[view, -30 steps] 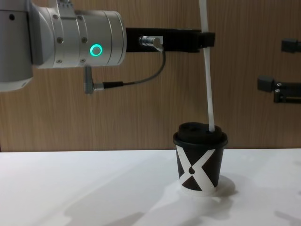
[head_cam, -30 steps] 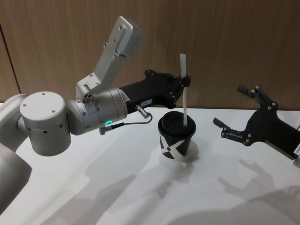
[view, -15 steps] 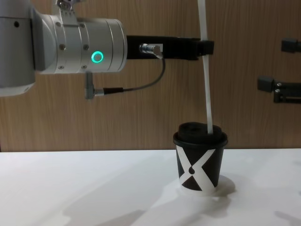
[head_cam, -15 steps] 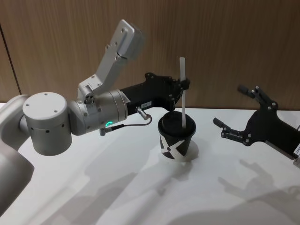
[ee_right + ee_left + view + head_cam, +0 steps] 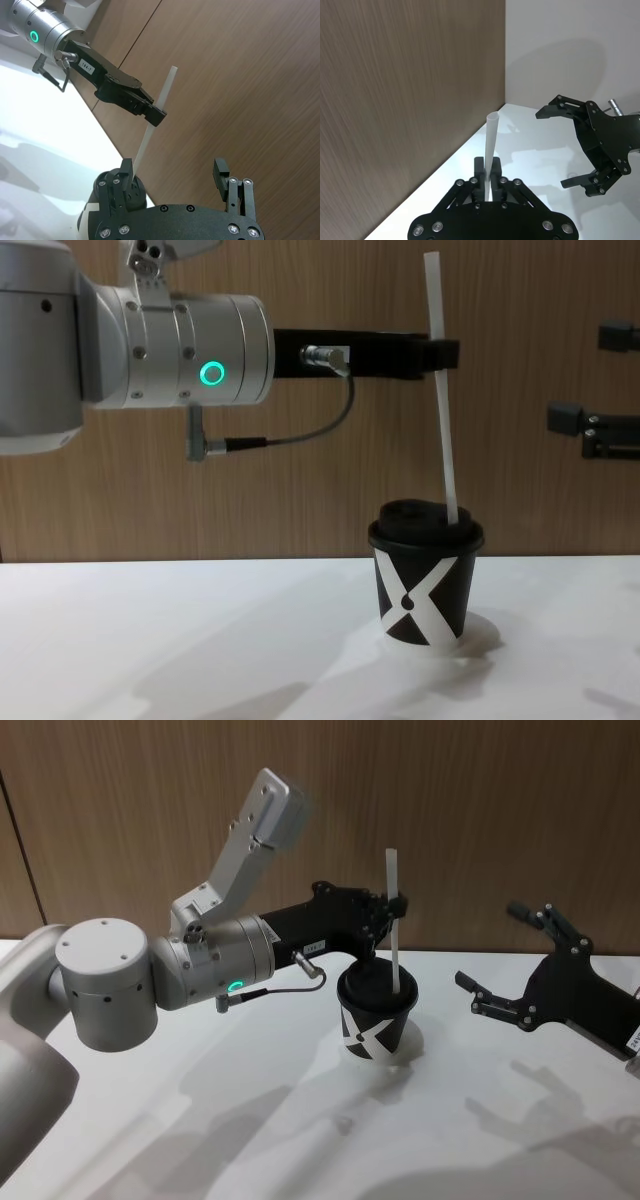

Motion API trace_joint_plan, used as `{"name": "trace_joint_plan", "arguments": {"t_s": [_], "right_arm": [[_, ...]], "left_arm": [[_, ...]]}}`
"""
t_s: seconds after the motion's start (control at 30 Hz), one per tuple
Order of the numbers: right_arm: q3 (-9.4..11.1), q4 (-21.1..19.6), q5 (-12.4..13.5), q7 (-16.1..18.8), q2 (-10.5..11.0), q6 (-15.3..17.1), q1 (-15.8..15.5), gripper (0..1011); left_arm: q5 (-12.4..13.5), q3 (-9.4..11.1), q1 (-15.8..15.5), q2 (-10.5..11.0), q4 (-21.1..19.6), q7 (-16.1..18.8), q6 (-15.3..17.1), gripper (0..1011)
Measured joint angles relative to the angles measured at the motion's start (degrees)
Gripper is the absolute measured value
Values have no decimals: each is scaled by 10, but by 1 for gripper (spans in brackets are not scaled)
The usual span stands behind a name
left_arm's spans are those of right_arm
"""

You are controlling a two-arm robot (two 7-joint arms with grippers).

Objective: Pick up the straw with one hand, pass it to the other hand, and insert it into the cup.

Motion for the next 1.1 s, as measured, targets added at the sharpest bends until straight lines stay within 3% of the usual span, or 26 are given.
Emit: {"name": "trace_joint_plan", "arguments": {"t_s": [0.4,0.43,0.53,0.83,1.1], "right_arm": [[0,0,0,0,0,0,0,1001],[0,0,0,0,0,0,0,1001],[0,0,0,0,0,0,0,1001],[0,0,0,0,0,0,0,1001],[2,0,3,-7,-5,4,5,1001]], "left_arm": [[-3,1,-2,-2,6,-3,-2,363],[-3,2,-2,-2,7,-3,-2,434],[-3,2,-2,-2,7,-3,-2,495],[-4,2,-2,-2,8,-4,-3,817],[1,-5,12,0,-3,15,-16,1003]]}}
